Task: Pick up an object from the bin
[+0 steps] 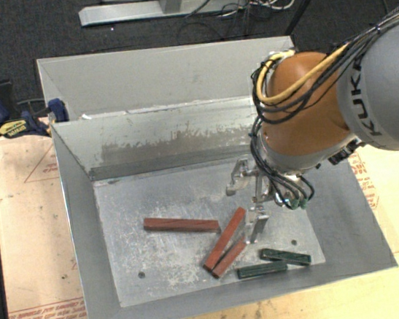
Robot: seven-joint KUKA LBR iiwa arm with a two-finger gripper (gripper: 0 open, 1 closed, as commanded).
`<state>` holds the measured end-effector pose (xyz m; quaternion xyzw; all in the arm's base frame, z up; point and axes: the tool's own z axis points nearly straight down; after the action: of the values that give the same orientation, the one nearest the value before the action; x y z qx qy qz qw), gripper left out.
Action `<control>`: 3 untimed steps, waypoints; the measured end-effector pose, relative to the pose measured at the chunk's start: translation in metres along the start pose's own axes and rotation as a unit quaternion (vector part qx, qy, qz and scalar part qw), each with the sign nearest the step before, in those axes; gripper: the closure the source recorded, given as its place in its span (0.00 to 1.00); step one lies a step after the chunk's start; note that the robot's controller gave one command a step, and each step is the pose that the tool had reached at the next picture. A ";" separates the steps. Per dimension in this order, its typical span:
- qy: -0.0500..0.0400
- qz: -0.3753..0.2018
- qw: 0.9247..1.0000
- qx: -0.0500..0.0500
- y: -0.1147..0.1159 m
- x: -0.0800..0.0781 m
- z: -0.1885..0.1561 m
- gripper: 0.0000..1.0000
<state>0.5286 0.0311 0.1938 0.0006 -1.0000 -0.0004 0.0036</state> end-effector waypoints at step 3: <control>-0.003 -0.049 0.999 0.000 0.017 -0.056 0.110 1.00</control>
Offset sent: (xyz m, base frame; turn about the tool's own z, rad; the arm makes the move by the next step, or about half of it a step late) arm 0.0096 -0.0079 -0.1238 -0.2101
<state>0.5839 0.0486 0.0833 0.0495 -0.9988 -0.0007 0.0006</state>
